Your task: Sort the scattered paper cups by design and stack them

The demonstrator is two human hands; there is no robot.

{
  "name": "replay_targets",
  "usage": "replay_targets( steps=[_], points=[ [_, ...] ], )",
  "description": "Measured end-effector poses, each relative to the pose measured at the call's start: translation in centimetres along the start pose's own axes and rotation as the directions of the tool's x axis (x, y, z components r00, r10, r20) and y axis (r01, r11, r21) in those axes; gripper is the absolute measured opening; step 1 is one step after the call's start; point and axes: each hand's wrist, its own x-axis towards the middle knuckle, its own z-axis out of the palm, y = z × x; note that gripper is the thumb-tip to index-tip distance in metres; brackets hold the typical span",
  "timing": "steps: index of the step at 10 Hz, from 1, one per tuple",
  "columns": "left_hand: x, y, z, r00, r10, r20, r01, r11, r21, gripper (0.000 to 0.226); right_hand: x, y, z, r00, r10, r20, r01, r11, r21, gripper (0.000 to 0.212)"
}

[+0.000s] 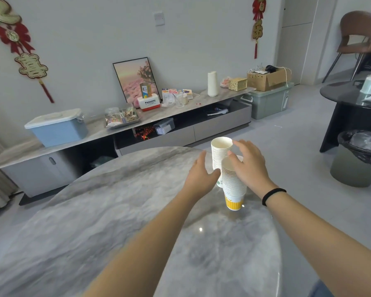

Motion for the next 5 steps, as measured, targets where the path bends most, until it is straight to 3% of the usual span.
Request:
replay_targets(
  steps=[2,4,5],
  points=[
    [3.8,-3.1,-6.3,0.962,0.197,-0.187,-0.132,0.941,0.310,0.060,3.3,-6.0,2.8,0.959,-0.271,0.081,0.271,0.962,0.005,0.040],
    [6.1,-3.1,-15.8,0.931,0.251,-0.267,-0.055,0.815,0.576,0.061,8.3,-12.9,4.3,0.945,-0.322,0.061,0.321,0.947,0.020,0.037],
    [6.0,0.0,-21.8,0.921,0.263,-0.287,-0.003,0.743,0.669,0.063,9.7,-17.9,2.0,0.938,-0.345,0.023,0.343,0.938,0.054,0.038]
  ],
)
